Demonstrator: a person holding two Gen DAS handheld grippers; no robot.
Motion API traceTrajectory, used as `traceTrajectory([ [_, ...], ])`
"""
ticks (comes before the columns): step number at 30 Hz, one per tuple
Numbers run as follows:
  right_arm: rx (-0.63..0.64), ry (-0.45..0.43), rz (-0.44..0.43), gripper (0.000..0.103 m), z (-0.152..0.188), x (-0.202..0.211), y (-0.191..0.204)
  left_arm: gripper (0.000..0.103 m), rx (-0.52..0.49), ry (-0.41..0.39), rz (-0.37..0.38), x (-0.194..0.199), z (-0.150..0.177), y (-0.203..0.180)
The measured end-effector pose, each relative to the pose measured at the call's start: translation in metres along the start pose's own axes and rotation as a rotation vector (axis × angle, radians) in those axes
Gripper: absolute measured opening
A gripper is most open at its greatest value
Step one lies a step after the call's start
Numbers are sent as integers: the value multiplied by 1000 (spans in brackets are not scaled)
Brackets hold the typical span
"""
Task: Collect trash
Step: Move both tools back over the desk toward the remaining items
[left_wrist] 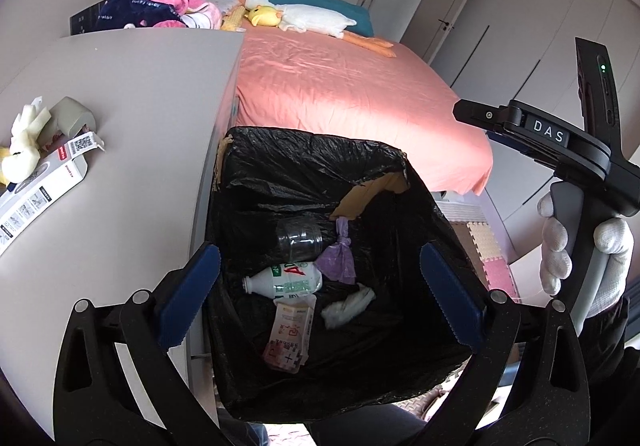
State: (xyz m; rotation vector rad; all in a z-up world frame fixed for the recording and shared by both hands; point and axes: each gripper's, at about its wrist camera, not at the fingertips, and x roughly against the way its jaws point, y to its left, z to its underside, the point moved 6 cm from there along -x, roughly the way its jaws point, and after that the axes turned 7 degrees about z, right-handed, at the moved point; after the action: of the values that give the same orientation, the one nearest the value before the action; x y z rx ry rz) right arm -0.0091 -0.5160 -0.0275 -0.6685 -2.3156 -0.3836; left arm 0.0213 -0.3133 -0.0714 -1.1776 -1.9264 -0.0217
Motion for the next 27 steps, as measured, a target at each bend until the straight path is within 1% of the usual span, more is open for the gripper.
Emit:
traceTrajectory([
  [5, 22, -3, -31, 84, 3, -1, 19, 97, 39, -12, -21, 7, 3, 14],
  [11, 46, 2, -96, 84, 10, -4, 52, 97, 76, -33, -89, 21, 7, 40],
  [17, 107, 5, -142, 84, 16, -7, 86, 97, 104, -46, -156, 39, 13, 67],
  [27, 221, 7, -199, 84, 23, -15, 140, 97, 164, -72, -238, 69, 20, 109],
])
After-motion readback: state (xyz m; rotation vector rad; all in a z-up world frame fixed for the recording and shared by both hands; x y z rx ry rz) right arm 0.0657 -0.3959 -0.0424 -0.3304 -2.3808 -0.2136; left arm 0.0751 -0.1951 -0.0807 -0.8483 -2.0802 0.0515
